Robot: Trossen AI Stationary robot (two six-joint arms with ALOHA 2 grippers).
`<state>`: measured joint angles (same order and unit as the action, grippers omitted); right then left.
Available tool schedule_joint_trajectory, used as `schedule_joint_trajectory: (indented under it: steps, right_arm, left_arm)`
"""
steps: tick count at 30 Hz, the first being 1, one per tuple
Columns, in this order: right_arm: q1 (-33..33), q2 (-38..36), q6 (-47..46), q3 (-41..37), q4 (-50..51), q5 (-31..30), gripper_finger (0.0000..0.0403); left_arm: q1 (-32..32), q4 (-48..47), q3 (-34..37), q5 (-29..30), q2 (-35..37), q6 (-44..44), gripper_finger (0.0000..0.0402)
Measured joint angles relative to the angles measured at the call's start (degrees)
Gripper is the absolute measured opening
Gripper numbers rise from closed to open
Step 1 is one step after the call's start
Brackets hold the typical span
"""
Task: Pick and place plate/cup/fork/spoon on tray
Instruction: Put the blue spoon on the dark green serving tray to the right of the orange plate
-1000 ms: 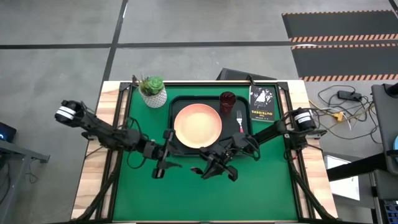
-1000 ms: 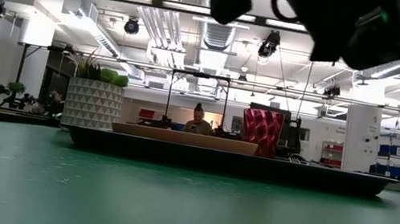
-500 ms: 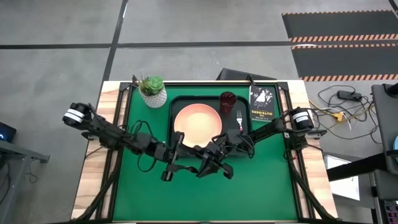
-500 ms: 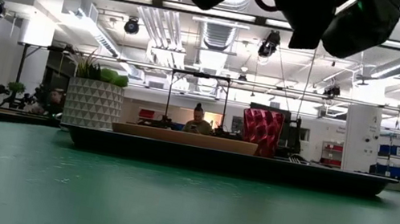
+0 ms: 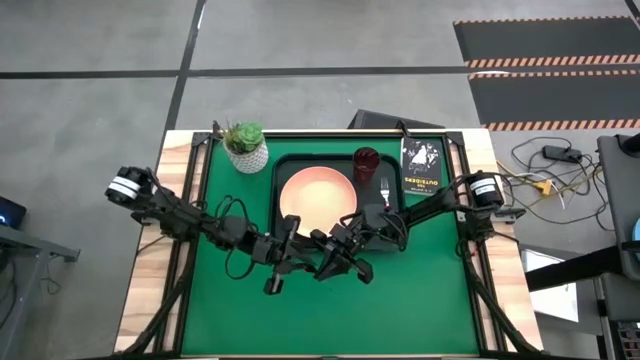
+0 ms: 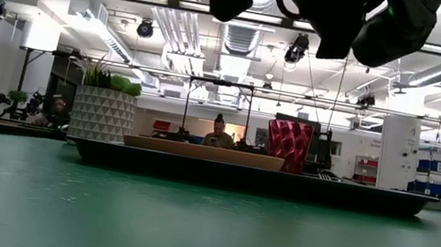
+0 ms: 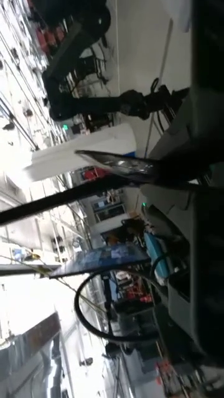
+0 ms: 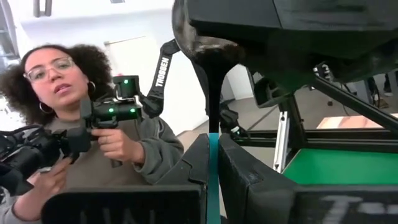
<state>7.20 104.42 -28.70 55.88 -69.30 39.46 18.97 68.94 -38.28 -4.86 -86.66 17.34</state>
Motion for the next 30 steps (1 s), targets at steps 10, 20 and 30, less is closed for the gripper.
schedule_joint_trajectory:
  steps: [10, 20, 30]
  right_arm:
    - [-3.48, -0.11, -6.02, -0.07, 0.03, 1.41, 0.0064]
    - [-11.56, -1.18, -14.51, -0.07, 0.03, 6.39, 0.0157]
    - [-17.61, -3.28, -9.80, -0.43, 1.87, 7.69, 0.0162]
  left_arm:
    - [0.17, 0.01, 0.20, 9.21, 0.44, -0.42, 0.0002]
    - [0.38, -0.97, 4.25, 27.16, 2.60, 1.48, 0.0001]
    - [2.63, -1.63, 10.47, 50.60, 9.90, 2.72, 0.0000]
